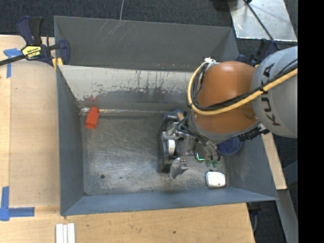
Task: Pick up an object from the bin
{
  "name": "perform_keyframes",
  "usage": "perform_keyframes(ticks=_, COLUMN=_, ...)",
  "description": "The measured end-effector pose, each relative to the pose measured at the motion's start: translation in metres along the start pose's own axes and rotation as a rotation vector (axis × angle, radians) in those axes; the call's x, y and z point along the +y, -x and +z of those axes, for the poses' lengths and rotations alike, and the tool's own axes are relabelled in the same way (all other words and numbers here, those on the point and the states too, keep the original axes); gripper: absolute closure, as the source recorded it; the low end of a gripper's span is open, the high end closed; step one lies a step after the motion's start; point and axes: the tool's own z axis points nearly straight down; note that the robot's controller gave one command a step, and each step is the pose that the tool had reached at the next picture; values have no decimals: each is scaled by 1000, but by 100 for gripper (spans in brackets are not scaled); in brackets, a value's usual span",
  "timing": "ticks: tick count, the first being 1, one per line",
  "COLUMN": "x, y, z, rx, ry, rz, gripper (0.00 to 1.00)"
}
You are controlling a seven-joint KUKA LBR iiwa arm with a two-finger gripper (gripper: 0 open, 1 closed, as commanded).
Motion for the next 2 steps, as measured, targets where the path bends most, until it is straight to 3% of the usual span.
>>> perform_keyframes(ticks=1, x=-34, y=31, z=79, rx=-29, ry=4, rz=-23, gripper=0)
perform_keyframes(ticks=2, x=-35, y=32, z=80, rx=-30, ry=5, rz=-20, gripper=100)
